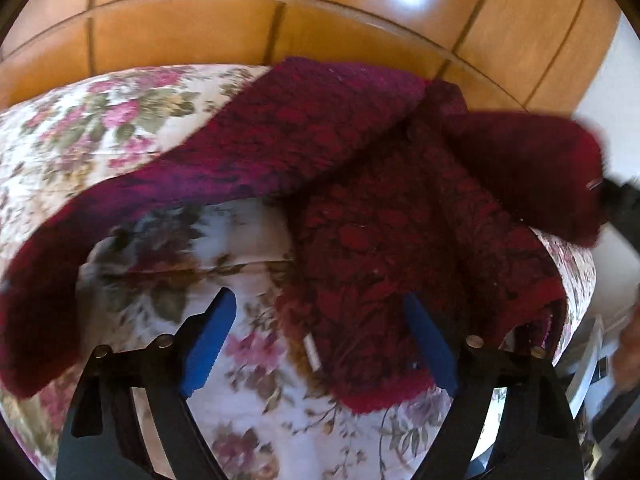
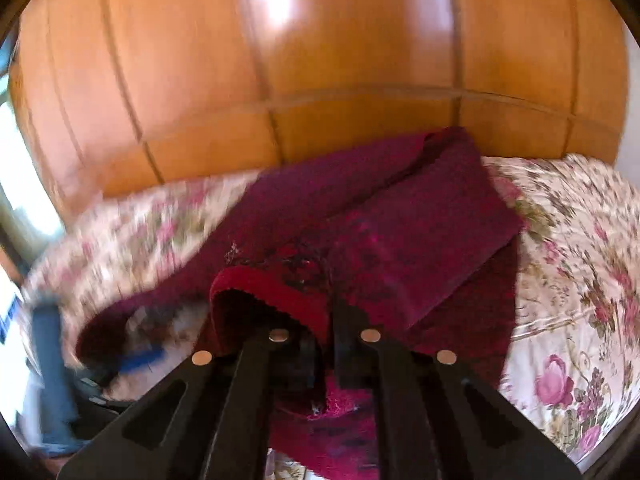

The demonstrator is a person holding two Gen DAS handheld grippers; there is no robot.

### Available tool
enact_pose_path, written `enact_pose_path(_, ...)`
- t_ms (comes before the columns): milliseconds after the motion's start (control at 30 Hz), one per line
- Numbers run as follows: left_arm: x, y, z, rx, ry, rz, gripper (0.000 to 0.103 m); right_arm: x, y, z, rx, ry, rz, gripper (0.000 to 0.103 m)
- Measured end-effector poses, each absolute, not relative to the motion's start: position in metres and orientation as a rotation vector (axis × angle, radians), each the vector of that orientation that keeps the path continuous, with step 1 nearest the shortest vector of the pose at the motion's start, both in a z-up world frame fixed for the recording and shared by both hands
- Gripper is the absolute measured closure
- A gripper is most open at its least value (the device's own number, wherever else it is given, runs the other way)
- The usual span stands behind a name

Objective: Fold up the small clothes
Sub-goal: 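Grasp the sweater with both grippers and lift it off the bed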

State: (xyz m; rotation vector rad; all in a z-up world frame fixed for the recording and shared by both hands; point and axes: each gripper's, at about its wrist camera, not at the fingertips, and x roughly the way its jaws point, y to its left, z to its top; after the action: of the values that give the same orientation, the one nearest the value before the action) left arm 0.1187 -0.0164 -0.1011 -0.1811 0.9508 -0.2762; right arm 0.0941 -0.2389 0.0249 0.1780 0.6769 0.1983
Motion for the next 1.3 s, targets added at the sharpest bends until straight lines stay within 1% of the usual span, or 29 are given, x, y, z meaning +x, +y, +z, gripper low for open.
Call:
enact_pose_path(100,0.132,-0.024,-0.108,-0.161,0.977,-0.282,0.018,0.096,-0.301,0.042,0.191,0.611,0.041,0.098)
enact_pose_path(200,0.144,-0.028,-0.111,-0.157,0.987,-0.283,0.018,0.113,-0.375,0.043,0.240,0.603,-0.140,0.098)
enact_pose_path(400,0.165,-0.021,-0.114,-0.188,1.003,-0.253,0.019,0.146,-0.526,0.016,0.348,0.671,-0.518,0.098)
enact_pose_path(533,0.175,-0.023,-0.117,-0.184,1.014,-0.250,0.018,0.156,-0.581,-0.005,0.424,0.721,-0.641,0.098)
enact_pose_path(567,0.177,-0.024,-0.118,-0.180,1.016,-0.254,0.018,0.154,-0.590,-0.010,0.445,0.723,-0.653,0.093)
enact_pose_path(600,0.180,-0.025,-0.118,-0.181,1.018,-0.264,0.019,0.152,-0.594,-0.011,0.460,0.720,-0.654,0.073)
enact_pose_path(633,0.182,-0.026,-0.119,-0.181,1.017,-0.273,0.025,0.148,-0.595,-0.012,0.475,0.713,-0.653,0.053)
enact_pose_path(667,0.185,-0.028,-0.118,-0.179,1.017,-0.288,0.027,0.142,-0.592,-0.012,0.483,0.697,-0.652,0.022)
enact_pose_path(700,0.187,-0.030,-0.117,-0.179,1.015,-0.303,0.028,0.132,-0.585,-0.013,0.479,0.685,-0.645,0.018)
enact_pose_path(833,0.195,-0.033,-0.117,-0.193,1.014,-0.330,0.029,0.102,-0.534,-0.023,0.491,0.724,-0.471,0.018)
enact_pose_path(867,0.198,-0.032,-0.118,-0.199,1.013,-0.335,0.034,0.097,-0.523,-0.026,0.495,0.733,-0.428,0.017)
enact_pose_path(900,0.198,-0.032,-0.118,-0.203,1.014,-0.336,0.036,0.089,-0.501,-0.031,0.509,0.758,-0.337,0.017)
enact_pose_path(933,0.198,-0.030,-0.118,-0.210,1.014,-0.342,0.045,0.085,-0.487,-0.037,0.522,0.786,-0.267,0.017)
enact_pose_path(967,0.198,-0.028,-0.118,-0.224,1.015,-0.354,0.058,0.082,-0.471,-0.042,0.539,0.813,-0.195,0.017)
enact_pose_path(1000,0.199,-0.027,-0.118,-0.236,1.019,-0.366,0.064,0.080,-0.450,-0.049,0.564,0.840,-0.113,0.017)
enact_pose_path(1033,0.200,-0.022,-0.117,-0.260,1.023,-0.382,0.075,0.080,-0.433,-0.055,0.583,0.868,-0.043,0.017)
enact_pose_path(1067,0.201,-0.018,-0.117,-0.289,1.027,-0.397,0.080,0.082,-0.416,-0.061,0.596,0.898,0.017,0.018)
enact_pose_path(1133,0.199,-0.010,-0.113,-0.328,1.023,-0.404,0.085,0.087,-0.381,-0.072,0.602,0.954,0.109,0.022)
enact_pose_path(1167,0.198,-0.008,-0.110,-0.329,1.014,-0.403,0.087,0.090,-0.368,-0.076,0.606,0.981,0.144,0.029)
enact_pose_path(1200,0.195,-0.005,-0.106,-0.328,0.998,-0.400,0.087,0.095,-0.352,-0.081,0.604,1.022,0.177,0.034)
enact_pose_path(1233,0.191,0.000,-0.100,-0.328,0.975,-0.393,0.088,0.098,-0.340,-0.082,0.586,1.044,0.195,0.048)
enact_pose_path(1267,0.188,0.005,-0.095,-0.332,0.959,-0.385,0.089,0.100,-0.333,-0.080,0.559,1.048,0.196,0.058)
enact_pose_path(1300,0.186,0.010,-0.091,-0.337,0.947,-0.379,0.089,0.102,-0.324,-0.075,0.509,1.043,0.189,0.063)
